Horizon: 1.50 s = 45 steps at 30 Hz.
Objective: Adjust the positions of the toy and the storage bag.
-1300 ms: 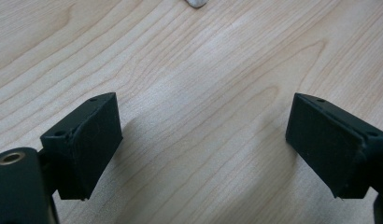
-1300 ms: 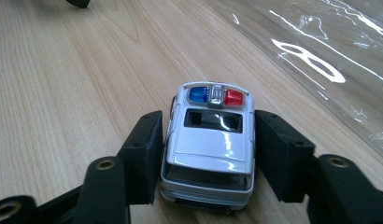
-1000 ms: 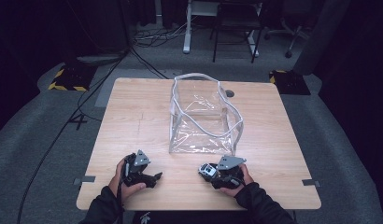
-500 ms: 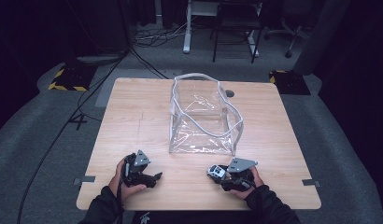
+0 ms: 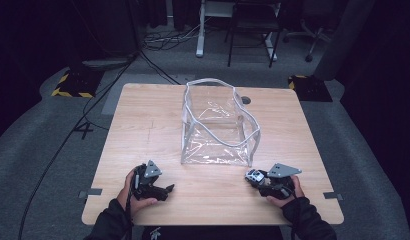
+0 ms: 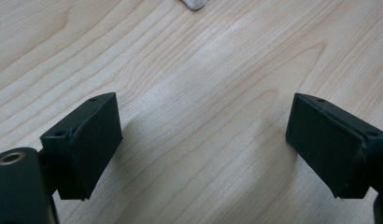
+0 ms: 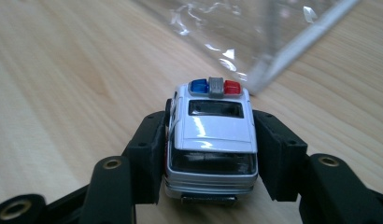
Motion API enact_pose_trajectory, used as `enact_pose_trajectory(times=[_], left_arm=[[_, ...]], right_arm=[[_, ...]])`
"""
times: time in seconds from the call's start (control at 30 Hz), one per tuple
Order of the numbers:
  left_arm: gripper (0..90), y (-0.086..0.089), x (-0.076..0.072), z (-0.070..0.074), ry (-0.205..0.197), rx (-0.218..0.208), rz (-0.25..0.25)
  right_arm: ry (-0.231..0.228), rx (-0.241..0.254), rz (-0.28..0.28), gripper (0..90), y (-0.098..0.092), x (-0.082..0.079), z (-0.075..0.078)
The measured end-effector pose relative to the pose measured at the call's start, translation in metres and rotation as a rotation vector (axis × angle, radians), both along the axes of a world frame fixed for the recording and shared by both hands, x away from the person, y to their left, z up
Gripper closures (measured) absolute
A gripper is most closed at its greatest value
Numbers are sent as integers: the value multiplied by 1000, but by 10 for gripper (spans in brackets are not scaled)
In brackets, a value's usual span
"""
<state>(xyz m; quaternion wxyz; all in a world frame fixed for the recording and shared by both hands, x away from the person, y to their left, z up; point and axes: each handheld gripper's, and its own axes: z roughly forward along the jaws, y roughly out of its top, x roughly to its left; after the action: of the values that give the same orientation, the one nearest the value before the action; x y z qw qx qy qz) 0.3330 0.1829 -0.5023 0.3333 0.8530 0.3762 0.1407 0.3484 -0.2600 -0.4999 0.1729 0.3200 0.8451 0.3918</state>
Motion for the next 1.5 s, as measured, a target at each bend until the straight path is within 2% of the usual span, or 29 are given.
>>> enact_pose_trajectory(times=[0.03,0.1,0.17,0.23,0.3,0.37,0.4,0.5,0.57,0.6,0.63,0.67,0.7,0.73,0.8,0.83,0.9,1.0,1.1,1.2,1.4,1.5], left_arm=[[109,-1,0,-1,12,-10,-3],[109,-1,1,0,7,-4,-4],[109,-6,6,0,8,-5,-1],[109,-11,12,0,3,-1,33],[110,-18,19,0,4,-1,38],[111,-21,22,0,7,-7,43],[114,-28,29,0,9,-12,38],[117,-34,35,0,3,-10,37],[146,-39,41,1,-6,-10,23],[157,-43,44,1,8,-10,20],[159,-46,47,1,-11,-5,14],[167,-49,50,1,-1,-6,4],[183,-53,53,1,-9,-10,-4],[267,-59,58,1,-20,-19,-6],[296,-62,60,1,-25,-23,-8],[367,-68,65,2,-32,-27,8],[402,-70,67,2,-47,-17,23],[421,-74,71,2,-66,-4,18],[432,-80,77,3,-66,-5,49],[458,-90,82,2,-84,9,84],[492,-101,89,3,-113,37,76],[499,-102,91,3,-118,32,71]], right_arm=[[3,3,-24,481,-4,2,0],[0,2,-30,481,-9,4,1],[1,16,-82,481,-21,12,2],[-10,6,-114,481,-28,17,2],[-21,-15,-160,481,-35,23,2],[-19,-14,-174,481,-41,26,2],[-23,-8,-219,481,-51,32,1],[-17,1,-241,481,-61,37,1],[-12,9,-275,481,-70,42,1],[-6,13,-287,481,-74,44,1],[-6,18,-300,481,-78,47,0],[-1,24,-318,481,-81,50,-1],[5,27,-331,481,-85,52,-1],[1,25,-344,481,-89,56,-1],[3,28,-343,480,-90,57,-1],[9,25,-346,480,-91,59,-1],[10,22,-348,480,-92,60,-1],[10,20,-347,480,-92,60,-1],[15,9,-349,480,-92,61,-1],[15,10,-350,480,-92,61,-1],[17,15,-351,480,-92,61,-1],[20,15,-352,479,-92,61,-1]])
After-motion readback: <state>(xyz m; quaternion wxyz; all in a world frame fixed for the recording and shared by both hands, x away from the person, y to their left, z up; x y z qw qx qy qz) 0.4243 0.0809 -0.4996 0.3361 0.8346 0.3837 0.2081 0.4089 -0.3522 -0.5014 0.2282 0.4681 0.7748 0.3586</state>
